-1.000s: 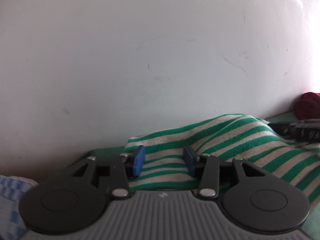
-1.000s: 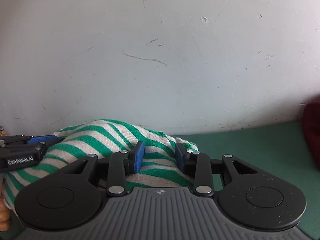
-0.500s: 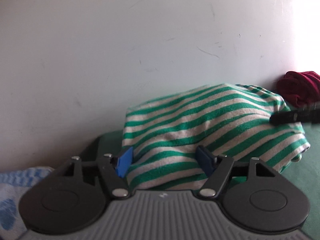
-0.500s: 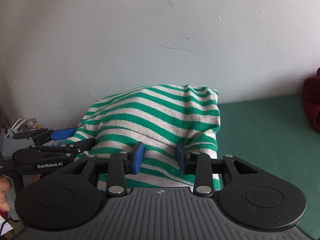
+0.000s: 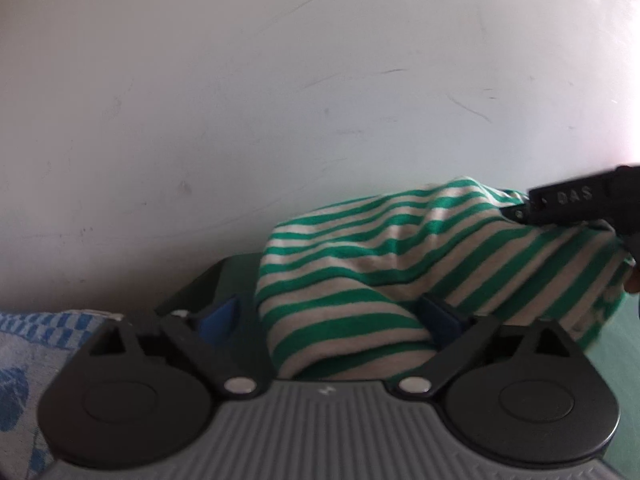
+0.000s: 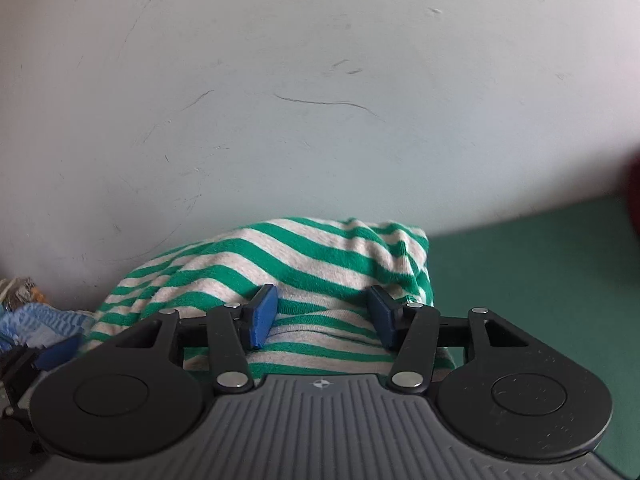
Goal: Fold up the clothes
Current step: 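Press the folded striped shirt flat with both grippers and release it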
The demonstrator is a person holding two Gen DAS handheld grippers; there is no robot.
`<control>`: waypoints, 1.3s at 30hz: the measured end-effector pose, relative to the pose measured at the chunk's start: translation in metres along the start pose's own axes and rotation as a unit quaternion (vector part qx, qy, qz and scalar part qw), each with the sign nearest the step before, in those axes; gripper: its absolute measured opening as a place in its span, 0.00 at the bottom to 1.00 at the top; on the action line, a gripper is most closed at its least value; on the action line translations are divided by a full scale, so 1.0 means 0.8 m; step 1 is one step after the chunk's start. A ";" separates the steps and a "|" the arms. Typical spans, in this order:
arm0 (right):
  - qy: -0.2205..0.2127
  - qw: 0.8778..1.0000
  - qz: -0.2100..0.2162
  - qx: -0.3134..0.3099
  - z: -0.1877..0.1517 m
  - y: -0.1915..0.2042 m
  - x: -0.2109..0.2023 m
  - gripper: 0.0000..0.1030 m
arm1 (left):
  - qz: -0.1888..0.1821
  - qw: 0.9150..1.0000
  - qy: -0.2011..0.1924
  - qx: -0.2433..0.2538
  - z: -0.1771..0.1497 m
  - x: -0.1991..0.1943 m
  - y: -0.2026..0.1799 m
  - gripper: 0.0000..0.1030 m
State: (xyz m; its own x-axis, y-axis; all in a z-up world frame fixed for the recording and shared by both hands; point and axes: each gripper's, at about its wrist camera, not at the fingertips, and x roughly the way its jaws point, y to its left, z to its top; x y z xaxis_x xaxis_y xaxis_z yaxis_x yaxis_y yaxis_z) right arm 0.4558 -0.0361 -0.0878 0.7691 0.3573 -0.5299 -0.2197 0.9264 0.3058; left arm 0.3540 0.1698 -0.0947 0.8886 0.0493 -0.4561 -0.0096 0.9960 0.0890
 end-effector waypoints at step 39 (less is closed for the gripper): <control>-0.073 0.982 0.040 -0.169 -0.051 -0.019 -0.180 0.52 | -0.032 0.996 -0.030 0.076 -0.018 -0.072 -0.017 0.79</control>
